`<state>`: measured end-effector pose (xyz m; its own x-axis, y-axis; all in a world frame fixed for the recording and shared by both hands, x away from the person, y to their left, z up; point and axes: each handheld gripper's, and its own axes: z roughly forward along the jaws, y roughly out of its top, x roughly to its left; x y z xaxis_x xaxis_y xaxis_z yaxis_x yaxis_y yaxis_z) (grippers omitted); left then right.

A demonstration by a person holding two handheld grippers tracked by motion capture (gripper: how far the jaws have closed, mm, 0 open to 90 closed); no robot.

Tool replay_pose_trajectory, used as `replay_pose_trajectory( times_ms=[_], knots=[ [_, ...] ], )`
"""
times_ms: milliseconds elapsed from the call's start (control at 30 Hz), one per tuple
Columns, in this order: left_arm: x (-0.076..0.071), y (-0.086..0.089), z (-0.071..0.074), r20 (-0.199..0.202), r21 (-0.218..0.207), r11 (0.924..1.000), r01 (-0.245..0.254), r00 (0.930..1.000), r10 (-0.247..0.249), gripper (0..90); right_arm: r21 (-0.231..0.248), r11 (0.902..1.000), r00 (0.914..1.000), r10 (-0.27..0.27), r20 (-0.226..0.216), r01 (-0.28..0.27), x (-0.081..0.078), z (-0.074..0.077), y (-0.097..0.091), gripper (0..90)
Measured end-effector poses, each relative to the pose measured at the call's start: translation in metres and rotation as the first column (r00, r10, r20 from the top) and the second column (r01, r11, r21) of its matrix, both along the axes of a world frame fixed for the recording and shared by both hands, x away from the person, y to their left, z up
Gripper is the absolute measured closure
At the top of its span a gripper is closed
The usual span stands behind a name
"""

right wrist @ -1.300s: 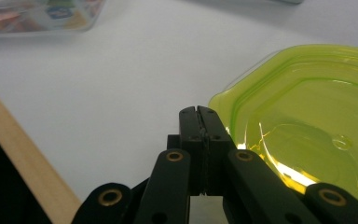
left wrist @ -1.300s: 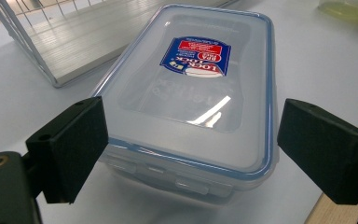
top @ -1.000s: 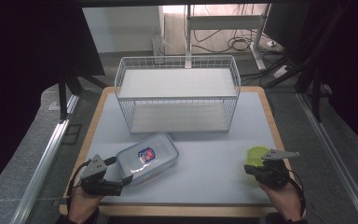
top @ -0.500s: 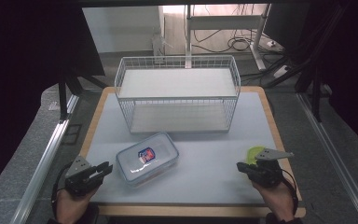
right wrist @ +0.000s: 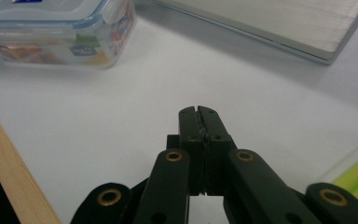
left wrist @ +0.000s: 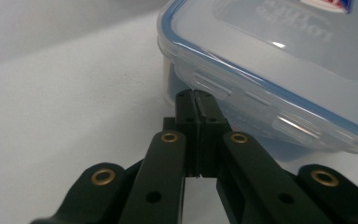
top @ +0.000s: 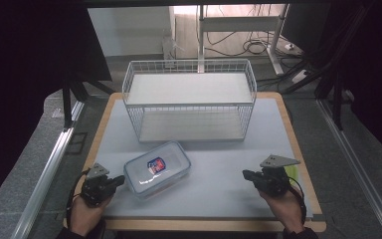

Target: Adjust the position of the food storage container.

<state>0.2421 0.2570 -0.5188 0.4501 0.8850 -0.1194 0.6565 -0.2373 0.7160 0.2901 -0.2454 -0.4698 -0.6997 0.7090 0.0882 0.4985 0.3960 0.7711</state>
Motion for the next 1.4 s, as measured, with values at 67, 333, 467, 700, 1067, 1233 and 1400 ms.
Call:
replay_pose_trajectory(
  times_ms=[67, 333, 467, 700, 1067, 1233, 1400],
  knots=[
    [0.002, -0.001, -0.001, -0.005, -0.007, 1.0000, -0.002, 1.0000, 0.002, 90.0, 0.004, 1.0000, 1.0000, 0.001, -0.002, -0.001, 0.002, 0.000, 0.003, 89.9],
    [0.016, -0.009, 0.000, -0.010, -0.004, 1.0000, 0.004, 0.9999, -0.004, 90.0, -0.005, 1.0000, 1.0000, -0.002, 0.001, 0.002, 0.011, -0.001, 0.017, 90.0],
    [0.027, -0.015, 0.000, -0.003, 0.012, 0.9999, 0.011, 0.9999, -0.011, 90.0, -0.004, 1.0000, 1.0000, -0.006, -0.001, 0.006, 0.017, -0.003, 0.024, 90.0],
    [0.047, -0.024, 0.001, 0.015, 0.044, 0.9986, 0.031, 0.9994, -0.031, 90.0, 0.001, 1.0000, 0.9999, 0.007, -0.010, -0.007, 0.028, -0.006, 0.036, 89.9],
    [0.076, -0.040, -0.001, 0.023, 0.053, 0.9964, 0.066, 0.9975, -0.067, 90.0, -0.019, 0.9998, 0.9997, -0.003, -0.024, 0.003, 0.052, -0.013, 0.059, 88.8],
    [0.087, -0.051, -0.001, 0.021, 0.033, 0.9956, 0.088, 0.9959, -0.088, 90.0, -0.021, 0.9996, 0.9992, -0.019, -0.034, 0.018, 0.064, -0.018, 0.070, 89.1],
    [0.097, -0.066, -0.003, 0.017, -0.002, 0.9924, 0.123, 0.9923, -0.123, 90.0, -0.052, 0.9974, 0.9976, -0.052, -0.045, 0.050, 0.074, -0.025, 0.075, 89.1]
  ],
)
